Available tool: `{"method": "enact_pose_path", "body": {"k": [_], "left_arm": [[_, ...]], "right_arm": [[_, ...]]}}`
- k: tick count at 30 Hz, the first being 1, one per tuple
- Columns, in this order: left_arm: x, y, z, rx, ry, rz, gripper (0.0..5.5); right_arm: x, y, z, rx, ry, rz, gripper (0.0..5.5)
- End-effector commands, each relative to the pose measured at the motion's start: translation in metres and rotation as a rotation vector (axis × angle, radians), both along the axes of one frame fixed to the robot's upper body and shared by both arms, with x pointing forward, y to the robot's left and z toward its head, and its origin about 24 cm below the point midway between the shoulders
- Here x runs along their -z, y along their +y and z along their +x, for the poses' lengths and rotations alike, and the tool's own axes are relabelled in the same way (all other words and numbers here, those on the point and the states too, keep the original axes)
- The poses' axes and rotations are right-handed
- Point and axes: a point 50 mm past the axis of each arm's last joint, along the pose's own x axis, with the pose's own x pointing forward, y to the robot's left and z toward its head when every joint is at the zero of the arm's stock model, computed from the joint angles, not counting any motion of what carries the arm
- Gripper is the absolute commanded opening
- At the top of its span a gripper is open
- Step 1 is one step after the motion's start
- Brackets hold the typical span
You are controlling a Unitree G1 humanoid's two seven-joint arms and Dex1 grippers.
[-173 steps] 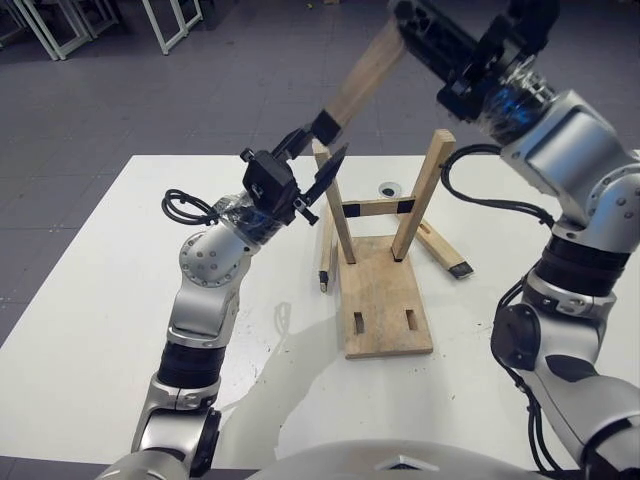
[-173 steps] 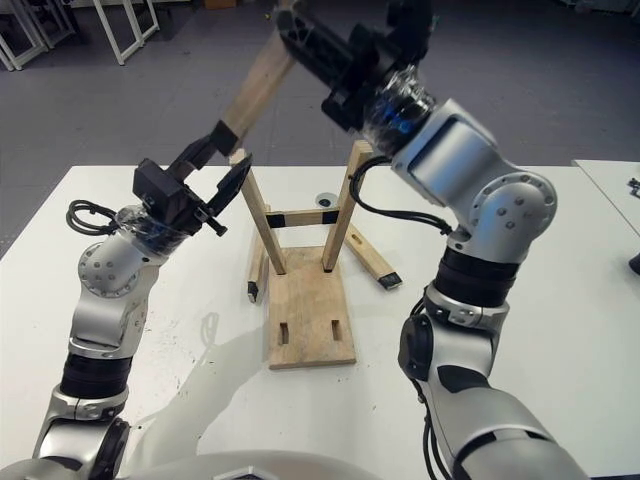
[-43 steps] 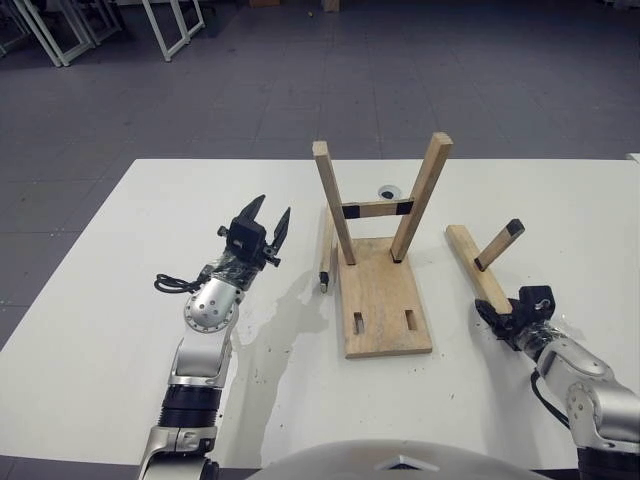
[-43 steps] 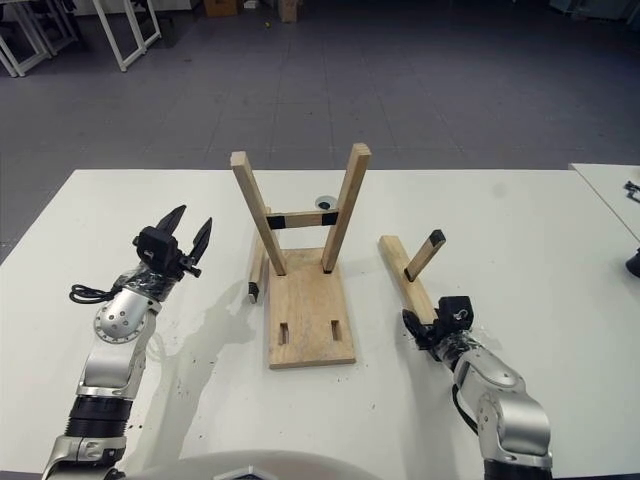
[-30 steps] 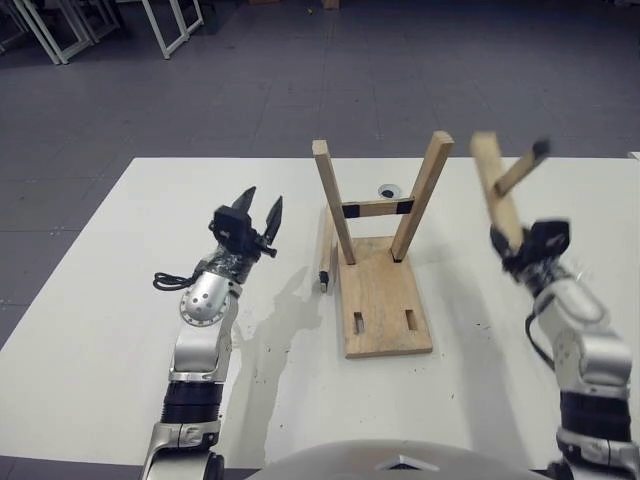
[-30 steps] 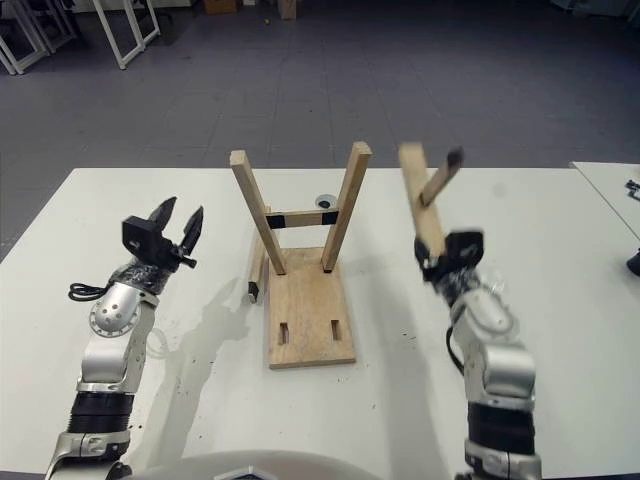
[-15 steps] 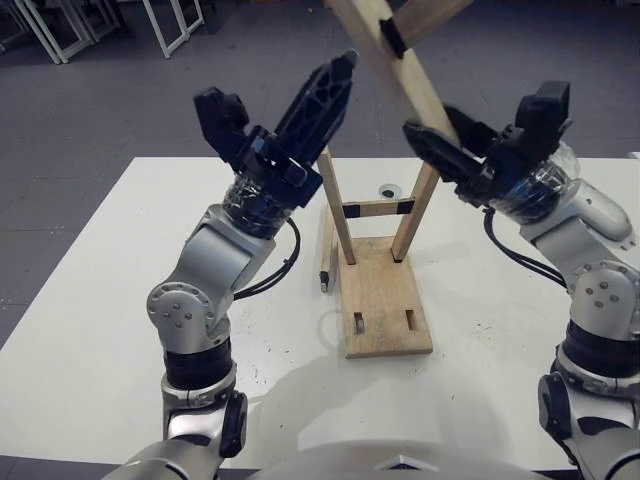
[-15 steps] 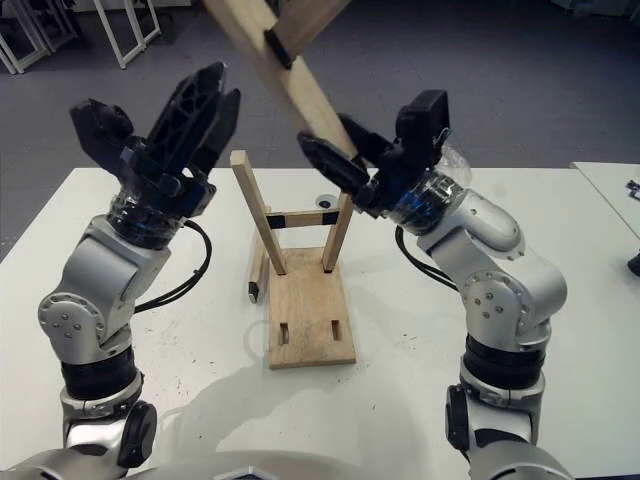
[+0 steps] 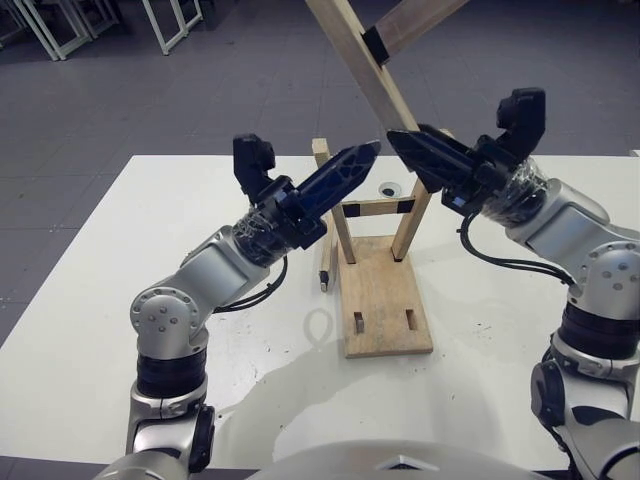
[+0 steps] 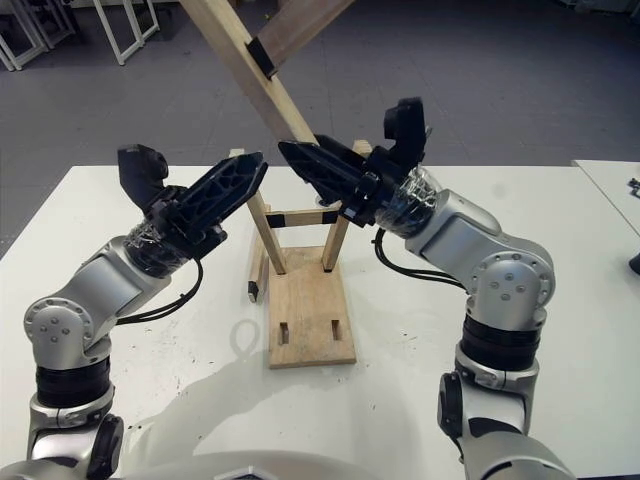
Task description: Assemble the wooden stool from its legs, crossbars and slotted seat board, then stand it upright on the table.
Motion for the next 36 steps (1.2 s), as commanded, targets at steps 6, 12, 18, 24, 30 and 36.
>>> {"method": "enact_pose_path", "body": {"k": [6,12,18,24,30,36], "left_arm": [[-0.025,-0.003,-0.005,0.142,-0.11,-0.109,3.95],[-0.019,-0.001,-0.001,0.169,-0.105,-0.043,3.35],[-0.014,-0.001,0.005,0.177,-0.08,-0.013,2.36],[-0.006,0.006,0.01,0.136,-0.054,0.048,2.08],[-0.004,0.022,0.004,0.109,-0.166,0.162,2.04],[0.042,0.03,-0.013,0.256,-0.251,0.452,2.04]], "right_arm": [[0.011,0.004,-0.019,-0.255,0.153,0.039,2.02],[0.014,0.002,-0.022,-0.298,0.235,0.086,2.02],[0.017,0.002,-0.025,-0.301,0.236,0.053,2.02],[0.02,0.0,-0.027,-0.28,0.19,-0.004,2.42],[0.07,-0.036,-0.033,-0.145,0.212,-0.361,2.84],[0.117,-0.077,-0.039,-0.074,0.253,-0.607,2.84]]}}
